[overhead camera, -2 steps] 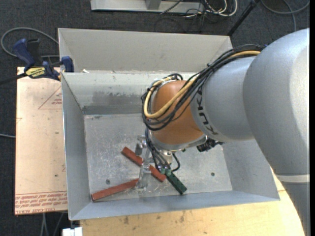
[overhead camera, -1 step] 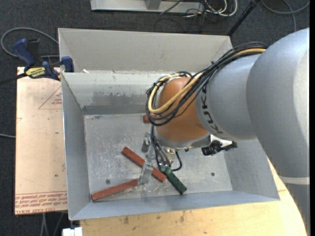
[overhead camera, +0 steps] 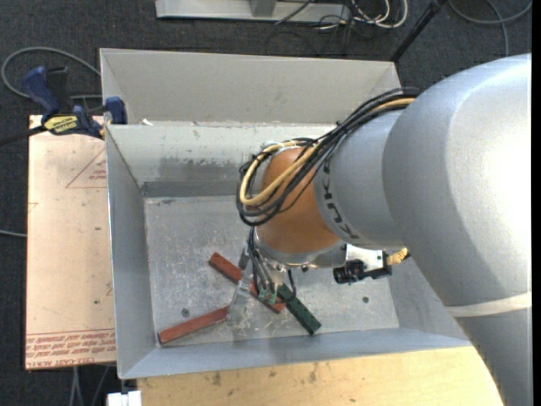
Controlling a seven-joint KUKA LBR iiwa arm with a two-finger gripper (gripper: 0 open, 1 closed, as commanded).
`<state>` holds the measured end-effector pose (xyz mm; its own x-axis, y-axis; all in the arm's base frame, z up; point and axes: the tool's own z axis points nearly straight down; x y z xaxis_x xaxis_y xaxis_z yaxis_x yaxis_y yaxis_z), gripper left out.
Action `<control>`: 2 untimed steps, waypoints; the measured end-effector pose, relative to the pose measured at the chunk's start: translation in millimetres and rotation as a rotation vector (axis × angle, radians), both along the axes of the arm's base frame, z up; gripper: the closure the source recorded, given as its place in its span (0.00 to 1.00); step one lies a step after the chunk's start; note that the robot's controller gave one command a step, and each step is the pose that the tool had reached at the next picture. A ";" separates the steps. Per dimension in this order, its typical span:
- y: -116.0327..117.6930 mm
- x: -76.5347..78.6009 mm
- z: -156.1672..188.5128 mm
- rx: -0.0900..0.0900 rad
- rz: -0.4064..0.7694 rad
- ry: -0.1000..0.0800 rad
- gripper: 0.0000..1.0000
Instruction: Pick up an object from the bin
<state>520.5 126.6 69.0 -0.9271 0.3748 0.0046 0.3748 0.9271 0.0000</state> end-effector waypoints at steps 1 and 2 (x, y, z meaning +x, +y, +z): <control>0.5 0.4 0.8 0.000 0.000 -0.003 0.00; 0.8 2.3 2.5 0.002 -0.001 -0.010 1.00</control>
Offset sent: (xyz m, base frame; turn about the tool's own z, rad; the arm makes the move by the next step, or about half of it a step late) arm 0.0000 0.0000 0.0000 0.0000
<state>522.8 127.3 71.5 -0.9269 0.3753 -0.0043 0.3753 0.9269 0.0053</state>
